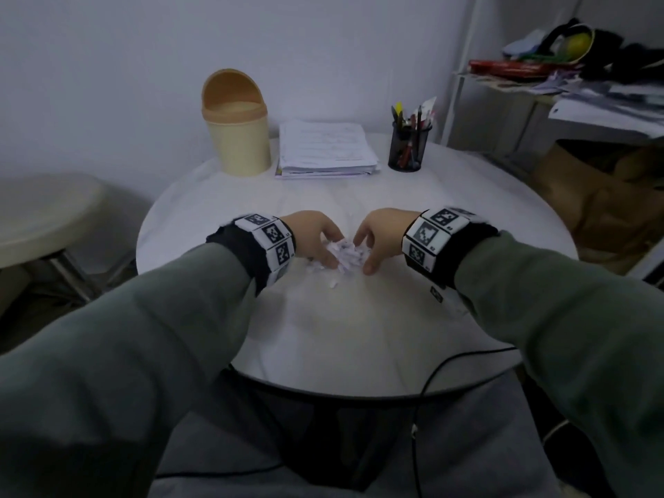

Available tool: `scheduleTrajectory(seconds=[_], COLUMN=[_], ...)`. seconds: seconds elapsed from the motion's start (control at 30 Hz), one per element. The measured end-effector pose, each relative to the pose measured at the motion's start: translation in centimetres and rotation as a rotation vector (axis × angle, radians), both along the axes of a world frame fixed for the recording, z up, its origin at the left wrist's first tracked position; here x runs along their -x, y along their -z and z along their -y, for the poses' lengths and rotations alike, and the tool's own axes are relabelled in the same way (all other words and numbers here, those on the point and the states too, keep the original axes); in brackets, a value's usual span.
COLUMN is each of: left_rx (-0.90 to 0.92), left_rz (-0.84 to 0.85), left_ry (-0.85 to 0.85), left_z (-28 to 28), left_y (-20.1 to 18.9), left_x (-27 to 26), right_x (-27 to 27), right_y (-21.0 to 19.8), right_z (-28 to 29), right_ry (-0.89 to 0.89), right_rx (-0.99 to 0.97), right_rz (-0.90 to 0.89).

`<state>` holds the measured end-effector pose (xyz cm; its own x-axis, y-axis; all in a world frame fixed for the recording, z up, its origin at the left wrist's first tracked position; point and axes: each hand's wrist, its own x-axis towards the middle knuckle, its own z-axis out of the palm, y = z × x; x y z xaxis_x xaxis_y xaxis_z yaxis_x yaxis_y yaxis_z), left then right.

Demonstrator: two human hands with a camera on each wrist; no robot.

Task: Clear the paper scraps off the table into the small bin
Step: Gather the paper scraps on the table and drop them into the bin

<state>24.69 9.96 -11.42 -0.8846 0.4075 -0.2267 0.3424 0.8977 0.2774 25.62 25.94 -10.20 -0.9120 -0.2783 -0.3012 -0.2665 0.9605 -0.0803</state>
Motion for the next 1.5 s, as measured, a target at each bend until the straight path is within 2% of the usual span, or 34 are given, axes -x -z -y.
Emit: scheduleTrajectory(seconds=[0.17,0.3,0.5,0.67,1.07,1.3,1.5], left_rx=[0.007,0.122,-0.1,-0.097,-0.229,-0.252,-0.388], left_rz=[-0.004,0.078,0.162,0.059,0.149,0.145,0.02], left_ry=[0.007,-0.051,-0.02,-0.047,-0.071,-0.064,-0.145], left_z=[1.3,3.0,2.6,2.4,2.9,3.2,4.8], left_y=[-0.7,-0.9,-0.2,-0.1,0.7,0.7,-0.9], left_x=[-0.2,-0.1,0.2,0.4,0.8,1.5,2.9], right_x=[0.1,-0.2,0.2,0.4,0.8,1.8,3.7], right_y=[0.0,-0.5,0.0,0.3,0.3,0.1,-1.8], right_z=[0.5,0.7,2.3,2.6,2.3,1.3,1.2], right_ry=[0.056,0.032,-0.028,-0.034,0.012,0.099,0.148], right_rx=[0.127,0.073,0.054,0.051,0.094,0.176,0.343], right_rz=[0.054,0.016,0.006,-0.075,-0.082,-0.09,-0.054])
